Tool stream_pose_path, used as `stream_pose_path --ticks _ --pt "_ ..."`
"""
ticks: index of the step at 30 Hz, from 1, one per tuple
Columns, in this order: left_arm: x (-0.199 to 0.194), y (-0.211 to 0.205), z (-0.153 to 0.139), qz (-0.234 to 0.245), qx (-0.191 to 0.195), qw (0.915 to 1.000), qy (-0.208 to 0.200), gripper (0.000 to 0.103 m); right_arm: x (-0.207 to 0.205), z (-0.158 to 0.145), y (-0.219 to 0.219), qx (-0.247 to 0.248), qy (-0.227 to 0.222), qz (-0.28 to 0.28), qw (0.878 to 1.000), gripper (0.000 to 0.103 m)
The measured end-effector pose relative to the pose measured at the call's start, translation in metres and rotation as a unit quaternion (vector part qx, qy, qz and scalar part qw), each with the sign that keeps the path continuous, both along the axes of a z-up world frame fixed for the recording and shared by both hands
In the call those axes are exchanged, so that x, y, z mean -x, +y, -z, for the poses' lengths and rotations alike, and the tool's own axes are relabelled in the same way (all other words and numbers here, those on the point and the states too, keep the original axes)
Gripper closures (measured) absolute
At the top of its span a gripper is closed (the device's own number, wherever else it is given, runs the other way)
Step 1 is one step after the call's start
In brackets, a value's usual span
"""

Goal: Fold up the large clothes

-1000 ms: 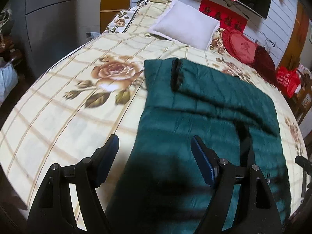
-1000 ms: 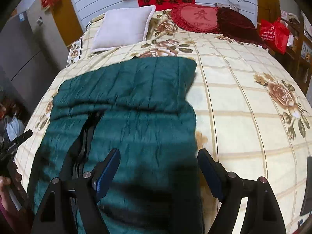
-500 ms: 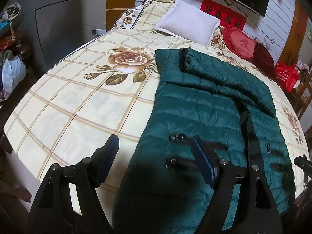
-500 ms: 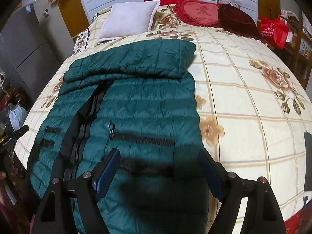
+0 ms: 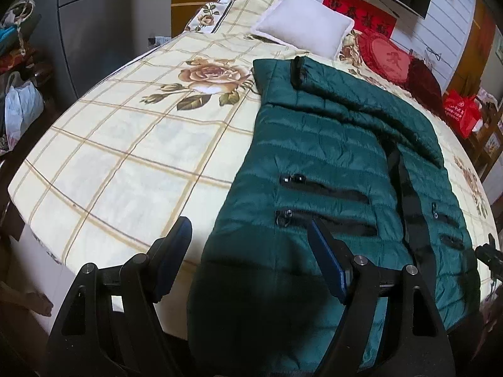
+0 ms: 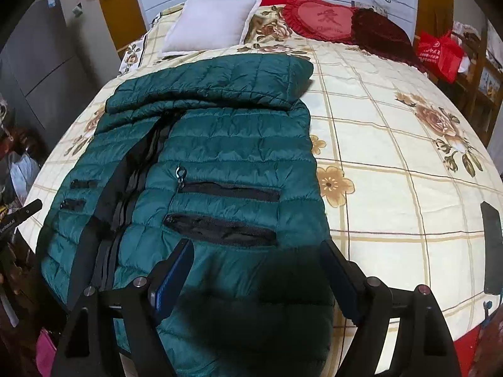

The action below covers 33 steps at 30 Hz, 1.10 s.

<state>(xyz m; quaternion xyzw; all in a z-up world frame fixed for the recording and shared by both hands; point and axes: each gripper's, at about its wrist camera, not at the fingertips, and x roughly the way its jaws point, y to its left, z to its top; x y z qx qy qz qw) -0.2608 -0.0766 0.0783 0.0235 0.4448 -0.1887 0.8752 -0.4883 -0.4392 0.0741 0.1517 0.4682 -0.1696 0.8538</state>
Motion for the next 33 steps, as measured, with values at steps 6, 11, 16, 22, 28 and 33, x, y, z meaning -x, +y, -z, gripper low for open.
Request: stream_pose_path --ticks 6,11,16,22,28,33 --pt "0.006 0.006 0.004 -0.003 0.004 1.0 0.008 0.026 0.003 0.006 0.008 -0.007 0.002 0.006 1.0 0.024" --pt "0.007 0.013 0.008 -0.006 0.014 0.9996 0.022 0.026 0.006 0.011 0.009 0.001 0.018 0.024 1.0 0.023" --pt "0.008 0.02 0.011 -0.013 0.028 0.9989 0.035 0.026 0.01 0.01 0.01 0.004 0.023 0.034 0.999 0.022" --pt "0.009 0.028 0.011 -0.018 0.032 0.9985 0.04 0.026 0.013 0.012 0.011 0.009 0.028 0.031 0.999 0.021" --pt "0.007 0.035 0.015 -0.02 0.045 0.9973 0.055 0.026 0.015 0.013 0.011 0.007 0.029 0.03 0.999 0.02" --pt "0.002 0.045 0.02 -0.024 0.078 0.9936 0.079 0.026 0.021 0.01 0.007 0.008 0.026 0.029 0.999 0.019"
